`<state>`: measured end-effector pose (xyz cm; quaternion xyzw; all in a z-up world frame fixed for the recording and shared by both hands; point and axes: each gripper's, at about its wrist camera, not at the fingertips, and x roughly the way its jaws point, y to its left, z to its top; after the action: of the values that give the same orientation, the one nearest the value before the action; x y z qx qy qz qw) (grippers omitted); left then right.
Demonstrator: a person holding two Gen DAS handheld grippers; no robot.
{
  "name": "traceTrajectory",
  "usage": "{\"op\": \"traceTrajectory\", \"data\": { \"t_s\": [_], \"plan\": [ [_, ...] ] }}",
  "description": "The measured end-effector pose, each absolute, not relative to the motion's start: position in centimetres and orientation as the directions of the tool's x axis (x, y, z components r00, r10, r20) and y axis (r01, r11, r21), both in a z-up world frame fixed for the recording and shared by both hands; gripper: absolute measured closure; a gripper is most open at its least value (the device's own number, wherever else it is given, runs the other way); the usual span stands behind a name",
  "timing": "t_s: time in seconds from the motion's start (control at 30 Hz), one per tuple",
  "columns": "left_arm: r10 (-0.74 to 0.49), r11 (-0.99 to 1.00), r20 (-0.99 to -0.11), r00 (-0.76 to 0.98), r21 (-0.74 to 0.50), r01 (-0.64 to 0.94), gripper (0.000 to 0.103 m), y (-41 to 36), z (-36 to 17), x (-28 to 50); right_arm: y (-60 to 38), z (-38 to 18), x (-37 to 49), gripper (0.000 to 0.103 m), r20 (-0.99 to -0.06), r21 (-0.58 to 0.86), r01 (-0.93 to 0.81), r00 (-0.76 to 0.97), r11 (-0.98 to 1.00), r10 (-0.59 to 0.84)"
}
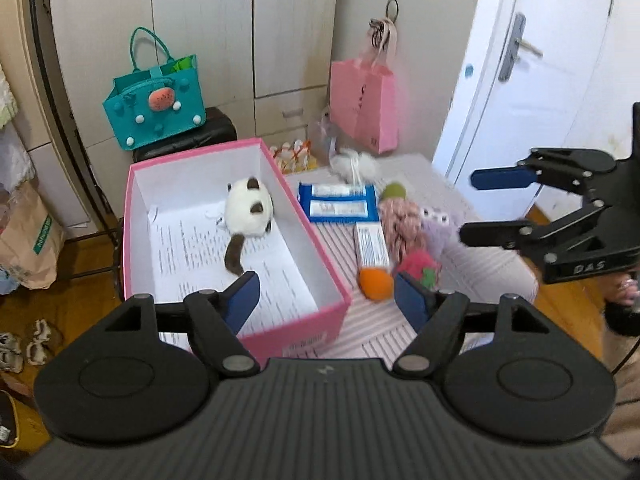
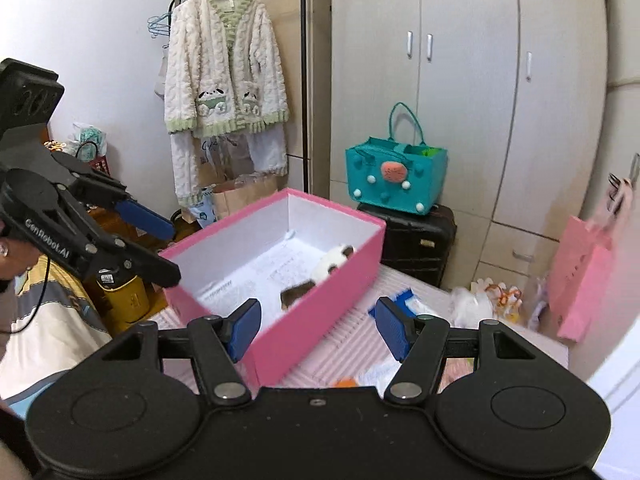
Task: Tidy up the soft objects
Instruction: 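Move the left tool to the orange sponge while the right tool approaches the strawberry plush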
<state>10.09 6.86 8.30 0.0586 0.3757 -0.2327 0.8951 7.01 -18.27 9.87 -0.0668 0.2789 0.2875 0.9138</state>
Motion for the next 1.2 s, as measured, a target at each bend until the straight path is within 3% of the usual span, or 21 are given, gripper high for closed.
{"op": "traceTrajectory", "data": {
  "t_s": [0.43, 0.6, 0.73, 1.0, 1.2],
  "plan": [
    [-0.412, 0.836, -0.71, 0.571, -0.045, 0.547, 0.022, 4.4, 5.4, 6.2, -21.7, 6.2, 1.3, 0.034, -0.579, 0.038, -0.546, 0.671, 0.837, 0.464],
    [-0.413, 0.801, -0.693, 0.591, 0.032, 0.598, 0.022, 2.9, 3.8, 5.2, -21.7, 4.5, -0.1, 0.034, -0.594, -0.024, -0.557, 0.676, 0.83, 0.437],
    [-0.387, 0.787, -0.691, 0.61, 0.096, 0.609, 0.023, 1.7, 2.3, 5.4, -22.1, 2.0, 0.0, 0.034, -0.61, 0.047, -0.562, 0.638, 0.826, 0.469],
    [-0.489, 0.769, -0.69, 0.534, -0.051, 0.637, 0.024, 1.1, -1.1, 7.0, -21.9, -4.1, 0.7, 0.034, -0.6, 0.106, -0.555, 0.626, 0.825, 0.498],
    [-0.487, 0.787, -0.627, 0.608, -0.013, 0.617, 0.026, -1.0, -3.2, 6.8, -22.1, -5.4, 2.0, 0.034, -0.556, 0.004, -0.526, 0.706, 0.851, 0.439]
  ]
}}
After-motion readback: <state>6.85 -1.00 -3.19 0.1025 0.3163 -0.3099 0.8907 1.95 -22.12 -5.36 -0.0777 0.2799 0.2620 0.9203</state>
